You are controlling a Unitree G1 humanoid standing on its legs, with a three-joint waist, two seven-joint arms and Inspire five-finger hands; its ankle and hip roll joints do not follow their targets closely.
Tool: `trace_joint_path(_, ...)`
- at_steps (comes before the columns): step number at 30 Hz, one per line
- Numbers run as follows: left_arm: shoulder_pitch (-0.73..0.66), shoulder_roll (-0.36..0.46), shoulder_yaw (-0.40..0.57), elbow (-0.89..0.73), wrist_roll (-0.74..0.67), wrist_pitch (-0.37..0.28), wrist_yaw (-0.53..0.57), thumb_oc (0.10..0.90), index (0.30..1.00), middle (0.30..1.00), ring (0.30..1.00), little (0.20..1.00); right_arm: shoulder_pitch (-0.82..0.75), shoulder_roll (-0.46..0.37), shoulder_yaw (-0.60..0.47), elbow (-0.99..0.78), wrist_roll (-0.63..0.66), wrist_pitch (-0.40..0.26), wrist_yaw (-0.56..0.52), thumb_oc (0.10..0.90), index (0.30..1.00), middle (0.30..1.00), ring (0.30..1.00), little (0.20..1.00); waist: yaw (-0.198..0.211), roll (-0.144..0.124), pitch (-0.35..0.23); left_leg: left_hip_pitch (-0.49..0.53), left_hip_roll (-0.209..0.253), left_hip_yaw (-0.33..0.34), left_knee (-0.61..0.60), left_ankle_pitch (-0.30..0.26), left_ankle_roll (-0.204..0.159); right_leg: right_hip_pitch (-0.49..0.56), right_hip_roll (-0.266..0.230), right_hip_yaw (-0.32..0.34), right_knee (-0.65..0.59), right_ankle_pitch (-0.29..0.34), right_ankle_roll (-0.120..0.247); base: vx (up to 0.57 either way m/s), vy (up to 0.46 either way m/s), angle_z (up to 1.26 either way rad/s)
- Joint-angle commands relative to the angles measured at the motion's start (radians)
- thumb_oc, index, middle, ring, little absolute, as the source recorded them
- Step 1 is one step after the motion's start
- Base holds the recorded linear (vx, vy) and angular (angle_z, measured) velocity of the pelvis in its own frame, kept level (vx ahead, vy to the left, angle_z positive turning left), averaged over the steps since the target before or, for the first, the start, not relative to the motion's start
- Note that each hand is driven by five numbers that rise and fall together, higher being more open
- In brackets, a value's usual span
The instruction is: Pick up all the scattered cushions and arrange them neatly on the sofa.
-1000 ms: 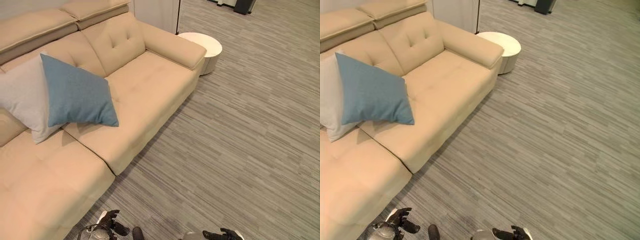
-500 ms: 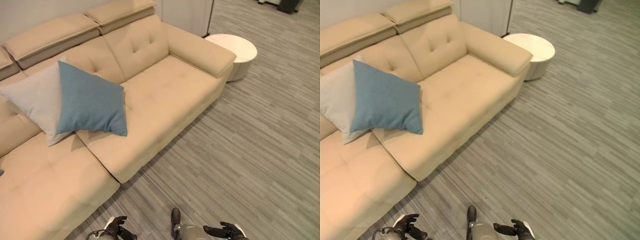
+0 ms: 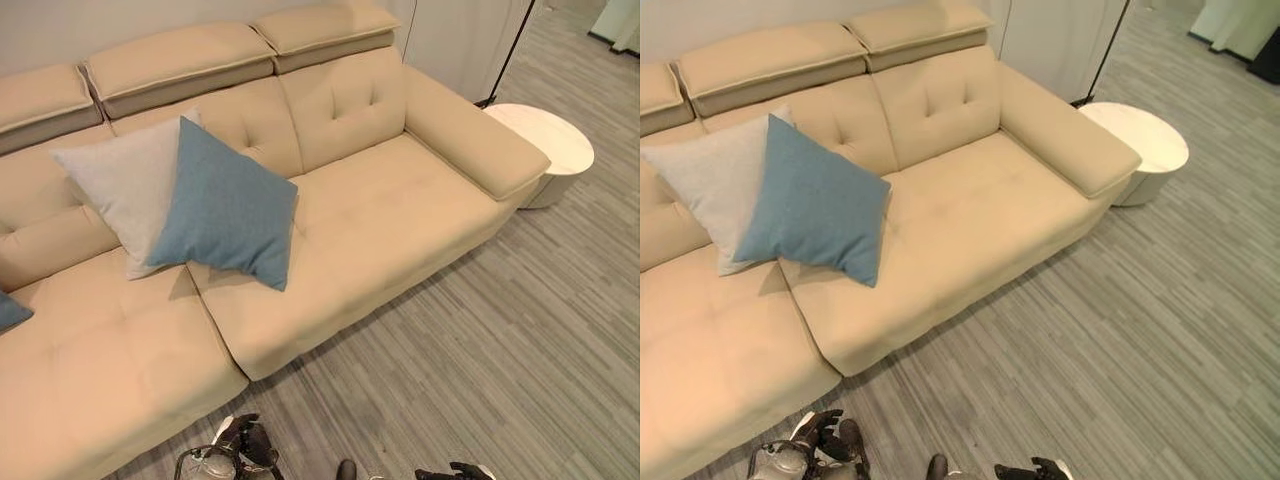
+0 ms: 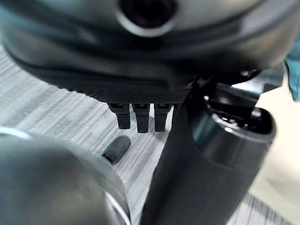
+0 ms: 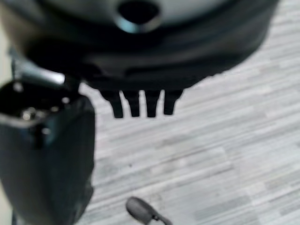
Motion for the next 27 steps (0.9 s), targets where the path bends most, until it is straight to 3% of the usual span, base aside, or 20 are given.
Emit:
trace_joint_path(1,0.004,0.035,0.012,0.019,0.007,-0.003,0.009,0.8,0.9,0.9,0.9,0.9,-0.017,-0.037,0.017,-0.014,-0.022,-0.012,-0.017,0.8,0.9,0.9,0.9,0.9,0.031,-0.009,0.002,-0.025,-0.009,-0.009,0.123,-0.142,-0.026,-0.027,-0.037,0.071,0.15,-0.1,0.062,0.25,0.135,0.06)
trace_joint_path(2,0.003,0.038,0.014,0.018,0.004,-0.004,0.011,0.8,0.9,0.9,0.9,0.9,-0.022,-0.032,0.02,-0.018,-0.027,-0.012,-0.013,0.8,0.9,0.9,0.9,0.9,0.035,-0.011,0.0,-0.015,-0.02,-0.005,0.123,-0.16,-0.014,-0.04,-0.048,0.065,0.208,-0.097,0.08,0.15,0.096,0.09)
trace_joint_path(6,0.003,0.039,0.014,0.018,0.004,-0.004,0.011,0.8,0.9,0.9,0.9,0.9,-0.022,-0.032,0.02,-0.018,-0.027,-0.012,-0.014,0.8,0.9,0.9,0.9,0.9,0.036,-0.012,-0.001,-0.016,-0.021,-0.004,0.123,-0.16,-0.013,-0.042,-0.049,0.065,0.21,-0.098,0.081,0.08,0.056,0.02)
trace_joint_path(7,-0.01,0.059,0.016,0.002,-0.002,-0.006,0.019,0.8,0.9,0.9,0.9,0.9,-0.051,-0.031,0.029,-0.051,-0.034,-0.017,-0.007,0.8,0.9,0.9,0.9,0.9,0.02,0.001,0.022,0.054,-0.057,-0.036,0.108,-0.211,0.036,-0.208,-0.096,0.111,0.505,0.012,0.146,0.31,0.168,0.1)
trace_joint_path(9,-0.014,0.062,0.016,0.002,-0.003,-0.01,0.022,0.8,0.9,0.9,0.9,0.9,-0.054,-0.032,0.033,-0.061,-0.032,-0.019,-0.007,0.8,0.9,0.9,0.9,0.9,0.011,0.01,0.026,0.083,-0.066,-0.063,0.087,-0.216,0.035,-0.237,-0.09,0.136,0.479,-0.008,0.127,0.33,0.043,0.01)
trace_joint_path(10,-0.019,0.063,0.015,0.002,-0.005,-0.015,0.023,0.8,0.9,0.9,0.9,0.9,-0.059,-0.034,0.038,-0.061,-0.031,-0.019,-0.008,0.8,0.9,0.9,0.9,0.9,0.002,0.02,0.028,0.103,-0.069,-0.092,0.064,-0.219,0.029,-0.262,-0.08,0.165,0.398,-0.027,0.111,0.3,-0.106,0.45)
trace_joint_path(12,-0.02,0.063,0.013,0.003,-0.003,-0.016,0.024,0.8,0.9,0.9,0.9,0.9,-0.061,-0.035,0.039,-0.06,-0.03,-0.018,-0.008,0.8,0.9,0.9,0.9,0.9,-0.004,0.022,0.027,0.109,-0.069,-0.106,0.057,-0.221,0.026,-0.279,-0.076,0.186,0.348,-0.015,0.109,0.2,-0.092,0.6)
trace_joint_path(14,-0.027,0.062,0.01,0.012,0.004,-0.019,0.027,0.8,0.9,0.9,0.9,0.9,-0.066,-0.038,0.042,-0.055,-0.029,-0.012,-0.006,0.8,0.9,0.9,0.9,0.9,-0.025,0.013,0.032,0.14,-0.086,-0.149,0.047,-0.239,0.018,-0.315,-0.075,0.269,0.188,0.051,0.125,0.22,-0.137,0.36)
trace_joint_path(17,-0.031,0.065,-0.002,0.025,0.022,-0.019,0.019,0.8,0.9,0.9,0.9,0.9,-0.056,-0.038,0.042,-0.044,-0.035,-0.006,0.006,0.8,0.9,0.9,0.9,0.9,-0.047,0.005,0.037,0.17,-0.092,-0.186,0.062,-0.268,0.011,-0.35,-0.062,0.305,0.167,0.07,0.124,0.23,-0.159,0.57)
trace_joint_path(22,-0.024,0.05,-0.012,0.029,0.025,-0.02,0.012,0.8,0.9,0.9,0.9,0.9,-0.035,-0.047,0.029,-0.026,-0.027,-0.007,0.006,0.8,0.9,0.9,0.9,0.9,-0.057,-0.008,0.025,0.163,-0.08,-0.203,0.146,-0.308,-0.007,-0.295,-0.051,0.299,0.156,0.064,0.097,0.14,-0.205,0.51)
trace_joint_path(23,-0.025,0.044,-0.02,0.025,0.026,-0.019,0.008,0.8,0.9,0.9,0.9,0.9,-0.026,-0.053,0.012,-0.023,-0.008,-0.013,0.004,0.8,0.9,0.9,0.9,0.9,-0.068,-0.016,0.022,0.129,-0.05,-0.175,0.237,-0.295,-0.031,-0.253,-0.052,0.274,0.13,0.053,0.077,0.05,-0.138,0.45)
trace_joint_path(24,-0.025,0.044,-0.02,0.025,0.026,-0.019,0.008,0.8,0.9,0.9,0.9,0.9,-0.026,-0.053,0.012,-0.023,-0.008,-0.013,0.004,0.8,0.9,0.9,0.9,0.9,-0.068,-0.016,0.022,0.128,-0.05,-0.175,0.238,-0.295,-0.031,-0.253,-0.052,0.273,0.13,0.053,0.077,0.09,-0.252,0.8)
trace_joint_path(25,-0.029,0.041,-0.029,0.014,0.024,-0.02,0.004,0.8,0.9,0.9,0.9,0.9,-0.02,-0.059,0.008,-0.022,0.002,-0.015,0.001,0.8,0.9,0.9,0.9,0.9,-0.067,-0.024,0.028,0.096,-0.02,-0.146,0.33,-0.262,-0.046,-0.216,-0.048,0.25,0.113,0.043,0.054,0.07,-0.162,0.67)
trace_joint_path(27,-0.031,0.04,-0.032,0.009,0.021,-0.018,0.004,0.8,0.9,0.9,0.9,0.9,-0.019,-0.06,0.009,-0.02,0.004,-0.014,-0.001,0.8,0.9,0.9,0.9,0.9,-0.066,-0.027,0.03,0.086,-0.007,-0.138,0.364,-0.25,-0.052,-0.2,-0.043,0.239,0.106,0.039,0.042,0.06,-0.125,0.55)
